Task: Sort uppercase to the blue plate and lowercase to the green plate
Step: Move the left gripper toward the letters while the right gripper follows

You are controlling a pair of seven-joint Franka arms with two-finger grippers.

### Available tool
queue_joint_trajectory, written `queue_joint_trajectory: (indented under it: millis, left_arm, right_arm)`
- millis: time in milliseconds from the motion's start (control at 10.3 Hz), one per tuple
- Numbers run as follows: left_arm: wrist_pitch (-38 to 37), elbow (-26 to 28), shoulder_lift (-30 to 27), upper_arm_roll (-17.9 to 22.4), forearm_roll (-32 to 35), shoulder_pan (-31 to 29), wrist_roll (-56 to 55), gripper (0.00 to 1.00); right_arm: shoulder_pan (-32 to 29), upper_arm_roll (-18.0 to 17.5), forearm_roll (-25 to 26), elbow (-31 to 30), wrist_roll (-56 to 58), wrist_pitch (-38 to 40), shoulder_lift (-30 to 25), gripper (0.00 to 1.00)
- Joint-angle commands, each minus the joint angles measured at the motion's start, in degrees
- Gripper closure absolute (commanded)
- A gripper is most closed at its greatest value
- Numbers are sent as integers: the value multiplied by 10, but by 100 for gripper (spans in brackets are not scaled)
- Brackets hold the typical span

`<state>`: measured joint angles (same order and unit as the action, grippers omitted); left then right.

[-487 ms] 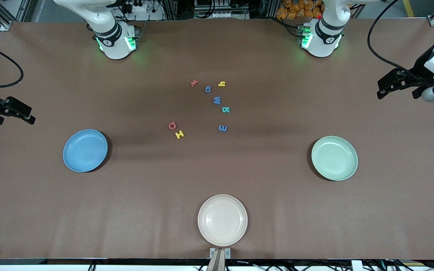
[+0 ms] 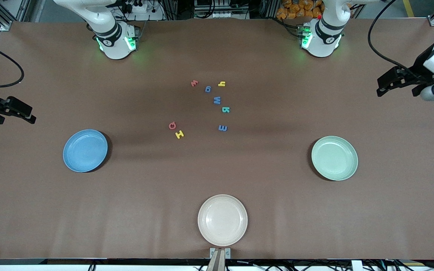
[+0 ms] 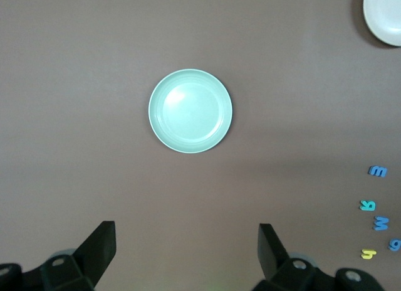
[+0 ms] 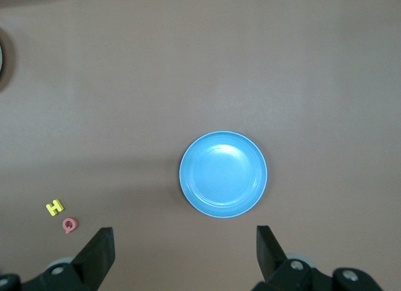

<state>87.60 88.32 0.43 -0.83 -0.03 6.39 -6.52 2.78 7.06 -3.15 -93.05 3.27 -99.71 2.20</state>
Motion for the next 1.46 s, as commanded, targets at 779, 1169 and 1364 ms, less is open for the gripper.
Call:
queue_joint_trajectory:
  millis: [779,1169,1364]
  left_arm:
    - [203,-17,242,-21,-4,238,-174,0]
    - [305,-12,327,-20,-1,318,-227,0]
    - [330,-14,366,-21,-3,328,-228,0]
  right_arm:
    - [14,-44,-2,-9,-85,44,-13,0]
    - [71,-75,0,-52,-208,22,-17,0]
    - [115,-76,0,-109,-276,-54,-16,0]
